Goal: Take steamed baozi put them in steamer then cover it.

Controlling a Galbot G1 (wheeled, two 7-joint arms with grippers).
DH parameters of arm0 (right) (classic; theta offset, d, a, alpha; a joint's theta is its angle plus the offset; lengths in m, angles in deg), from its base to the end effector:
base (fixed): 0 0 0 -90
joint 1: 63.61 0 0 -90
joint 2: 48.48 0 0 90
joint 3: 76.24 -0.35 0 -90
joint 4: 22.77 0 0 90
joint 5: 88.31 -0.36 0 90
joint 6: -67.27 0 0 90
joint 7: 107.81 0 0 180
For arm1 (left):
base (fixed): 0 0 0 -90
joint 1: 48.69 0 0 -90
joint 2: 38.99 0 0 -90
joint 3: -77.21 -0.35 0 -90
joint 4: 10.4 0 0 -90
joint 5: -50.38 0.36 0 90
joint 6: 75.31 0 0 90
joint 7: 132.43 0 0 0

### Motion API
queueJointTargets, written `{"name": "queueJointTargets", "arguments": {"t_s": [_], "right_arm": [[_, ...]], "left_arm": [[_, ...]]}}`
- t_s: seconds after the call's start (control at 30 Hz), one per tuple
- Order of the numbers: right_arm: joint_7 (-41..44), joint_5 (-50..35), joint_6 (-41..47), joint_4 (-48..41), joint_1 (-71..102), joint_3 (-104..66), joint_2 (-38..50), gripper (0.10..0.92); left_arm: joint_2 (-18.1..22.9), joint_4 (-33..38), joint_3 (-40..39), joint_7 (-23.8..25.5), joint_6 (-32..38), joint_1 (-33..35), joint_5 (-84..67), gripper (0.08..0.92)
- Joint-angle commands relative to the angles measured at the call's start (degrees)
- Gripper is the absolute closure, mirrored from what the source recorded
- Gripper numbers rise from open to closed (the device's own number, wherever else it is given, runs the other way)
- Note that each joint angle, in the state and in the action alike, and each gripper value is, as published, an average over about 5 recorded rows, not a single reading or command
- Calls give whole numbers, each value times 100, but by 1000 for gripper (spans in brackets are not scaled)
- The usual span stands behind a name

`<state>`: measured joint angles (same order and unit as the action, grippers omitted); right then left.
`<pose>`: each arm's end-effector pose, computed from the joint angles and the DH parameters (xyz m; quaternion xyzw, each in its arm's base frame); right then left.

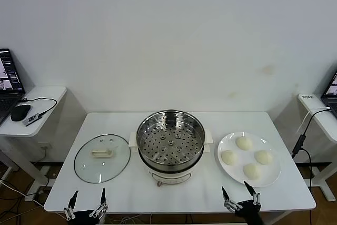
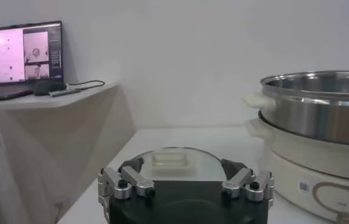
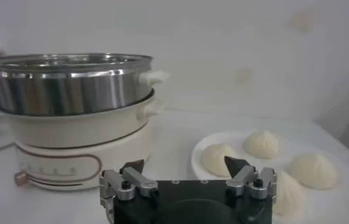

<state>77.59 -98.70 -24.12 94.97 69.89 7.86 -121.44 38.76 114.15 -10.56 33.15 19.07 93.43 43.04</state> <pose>0.1164 -0.0848 -0.3377 0.0804 -0.9878 0.0545 0.1221 0.0714 0.0422 -0.3199 0.0744 -0.9902 -0.0402 0.1113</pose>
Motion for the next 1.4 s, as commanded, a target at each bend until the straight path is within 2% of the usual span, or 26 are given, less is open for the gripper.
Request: {"name": "queueJointTargets", "arguments": {"t_s": [0.03, 0.27, 0.5, 0.7, 0.87, 1.1, 1.23, 1.4], "right_arm": [[-189, 941, 65, -14, -435, -240, 423, 203], [-33, 2606, 266, -319, -1197, -714, 1368, 203], [944, 3381, 827, -788, -2162, -812, 2647, 203], [2469, 3444, 1027, -1455, -3371, -244, 4014, 203], [3454, 2898, 1133, -2095, -4869, 1080, 4796, 203], [4652, 2364, 1057, -3456, -7550, 3978, 4947, 203], [5264, 2235, 918, -4132, -8565, 5304, 4723, 203], [5647, 2356, 758, -4853, -9288, 6138, 4205, 203]], "left_arm": [[-118, 157, 180, 116, -298, -164, 326, 177], [-184, 153, 201, 245, -293, -272, 709, 177], [-224, 213, 218, 278, -351, -297, 884, 177], [-282, 220, 220, 312, -439, -344, 1018, 177], [-283, 227, 265, 320, -492, -395, 1012, 177], [-289, 197, 388, 295, -515, -454, 1001, 177], [-289, 223, 434, 278, -633, -527, 924, 177], [-282, 203, 468, 269, -718, -586, 865, 177]]}}
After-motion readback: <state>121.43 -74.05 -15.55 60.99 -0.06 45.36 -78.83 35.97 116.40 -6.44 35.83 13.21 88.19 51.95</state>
